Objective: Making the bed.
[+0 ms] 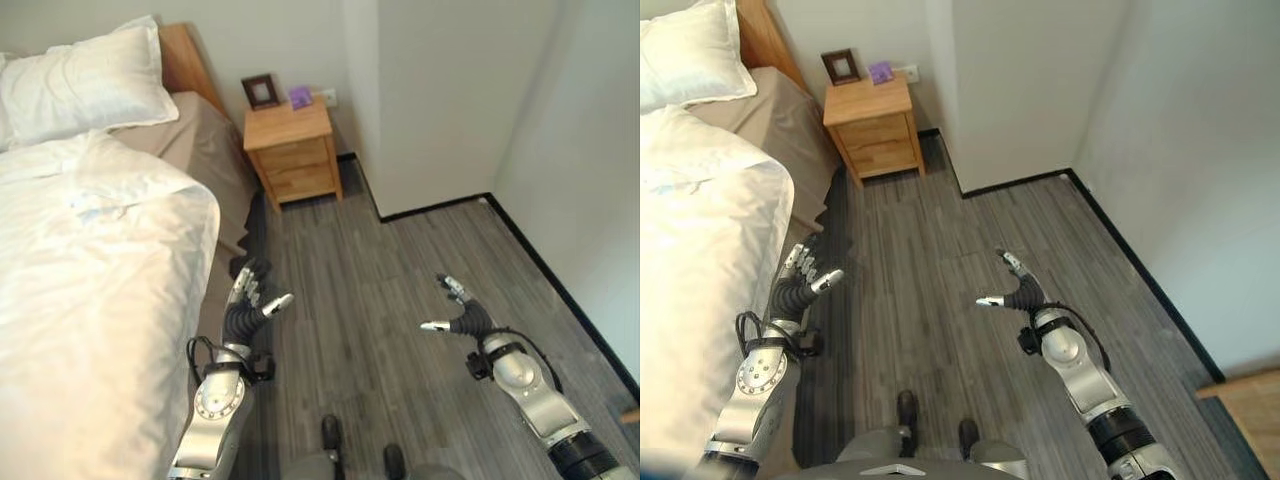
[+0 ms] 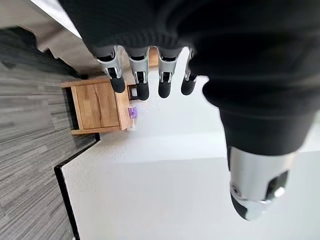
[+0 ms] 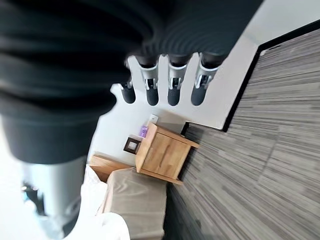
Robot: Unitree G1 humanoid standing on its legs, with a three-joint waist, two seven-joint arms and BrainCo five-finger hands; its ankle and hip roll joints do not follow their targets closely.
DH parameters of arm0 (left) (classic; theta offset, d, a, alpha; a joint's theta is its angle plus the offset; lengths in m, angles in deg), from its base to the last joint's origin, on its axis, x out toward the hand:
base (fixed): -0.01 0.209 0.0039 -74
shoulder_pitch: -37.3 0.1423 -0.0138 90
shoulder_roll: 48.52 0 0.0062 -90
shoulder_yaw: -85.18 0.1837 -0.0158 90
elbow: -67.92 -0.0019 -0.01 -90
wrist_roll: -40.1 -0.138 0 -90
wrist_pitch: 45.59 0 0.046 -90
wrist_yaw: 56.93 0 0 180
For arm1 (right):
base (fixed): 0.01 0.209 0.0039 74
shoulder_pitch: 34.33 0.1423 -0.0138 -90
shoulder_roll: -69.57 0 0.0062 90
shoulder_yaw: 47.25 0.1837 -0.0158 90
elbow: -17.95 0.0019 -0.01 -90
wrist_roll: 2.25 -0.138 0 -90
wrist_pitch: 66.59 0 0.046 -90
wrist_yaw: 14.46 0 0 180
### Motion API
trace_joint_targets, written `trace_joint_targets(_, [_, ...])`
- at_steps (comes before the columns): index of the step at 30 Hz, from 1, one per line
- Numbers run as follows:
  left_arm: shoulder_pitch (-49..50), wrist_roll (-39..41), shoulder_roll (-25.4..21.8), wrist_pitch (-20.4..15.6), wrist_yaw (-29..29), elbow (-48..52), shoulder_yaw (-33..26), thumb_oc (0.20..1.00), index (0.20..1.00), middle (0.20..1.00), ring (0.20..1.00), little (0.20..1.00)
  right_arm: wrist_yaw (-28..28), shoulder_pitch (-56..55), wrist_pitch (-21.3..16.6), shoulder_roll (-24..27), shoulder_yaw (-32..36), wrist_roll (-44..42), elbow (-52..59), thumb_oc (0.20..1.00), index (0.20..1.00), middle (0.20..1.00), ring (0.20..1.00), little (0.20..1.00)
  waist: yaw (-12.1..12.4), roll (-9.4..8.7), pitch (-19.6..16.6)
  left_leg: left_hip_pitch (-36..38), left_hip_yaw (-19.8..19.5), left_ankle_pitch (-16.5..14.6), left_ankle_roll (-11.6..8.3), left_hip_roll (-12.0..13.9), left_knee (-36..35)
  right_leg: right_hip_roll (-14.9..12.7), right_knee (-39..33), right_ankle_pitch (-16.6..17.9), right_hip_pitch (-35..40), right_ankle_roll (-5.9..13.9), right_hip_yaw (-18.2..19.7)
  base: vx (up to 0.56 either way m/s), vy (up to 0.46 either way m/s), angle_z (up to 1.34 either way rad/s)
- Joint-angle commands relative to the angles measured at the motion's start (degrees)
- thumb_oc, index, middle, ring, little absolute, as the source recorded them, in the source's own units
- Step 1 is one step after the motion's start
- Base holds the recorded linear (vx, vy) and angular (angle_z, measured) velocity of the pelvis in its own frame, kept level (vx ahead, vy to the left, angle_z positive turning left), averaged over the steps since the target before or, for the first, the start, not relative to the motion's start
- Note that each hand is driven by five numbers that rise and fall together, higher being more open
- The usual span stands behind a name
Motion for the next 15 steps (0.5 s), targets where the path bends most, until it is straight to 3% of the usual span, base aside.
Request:
trace_joint_targets(1, [2.02,2.99,-2.16,-2.02,0.32,3.19,-1.42,1.000,1.000,1.000,1.000,1.000,-0.75,4.63,-2.97,-1.76,-0.66,-0.27,2.53,1.000,1.000,1.000,1.000,1.000,1.82,-1.76,-3.15,5.37,-1.17,-2.62,-0.36,1.12,-2.77,-8.47,2.53,0.01,-3.79,7.78,1.98,0.14,0.104,0.18])
trace_joint_targets(5, [2.31,3.41,-2.68,-2.13,-0.51,3.48,-1.60,1.000,1.000,1.000,1.000,1.000,0.15,5.84,-3.53,-2.23,-0.88,-0.25,3.49,1.000,1.000,1.000,1.000,1.000,3.08,-3.30,-3.51,5.57,-0.56,-3.33,0.30,1.22,-3.56,-9.24,3.74,-0.37,-3.89,8.90,1.40,0.06,0.070,0.25])
trace_joint_targets(10, [3.30,2.63,-4.23,-2.07,-1.68,2.52,-3.04,1.000,1.000,1.000,1.000,1.000,0.66,7.96,-4.08,-3.17,-0.33,-0.32,4.50,1.000,1.000,1.000,1.000,1.000,4.16,-4.37,-1.53,5.21,-1.48,-3.94,1.08,1.34,-3.75,-7.07,16.69,2.13,-10.60,12.82,3.50,0.01,0.038,0.16])
trace_joint_targets(14, [3.92,2.60,-4.57,-2.33,-1.86,1.85,-4.10,1.000,1.000,1.000,1.000,1.000,1.04,7.33,-4.69,-3.63,0.83,-0.65,5.67,1.000,1.000,1.000,1.000,1.000,4.17,-4.37,-1.44,4.94,-3.06,-4.12,1.11,1.26,-3.75,-6.07,14.90,1.05,-11.20,11.55,6.80,0.06,0.001,0.07])
trace_joint_targets(15, [4.14,3.09,-4.47,-2.49,-1.84,1.39,-4.45,1.000,1.000,1.000,1.000,1.000,1.32,6.88,-4.86,-3.56,1.42,-0.98,6.12,1.000,1.000,1.000,1.000,1.000,3.98,-4.20,-1.41,4.82,-4.64,-4.22,1.26,0.95,-3.75,-4.89,12.49,0.29,-11.83,10.75,10.12,0.12,0.008,0.14])
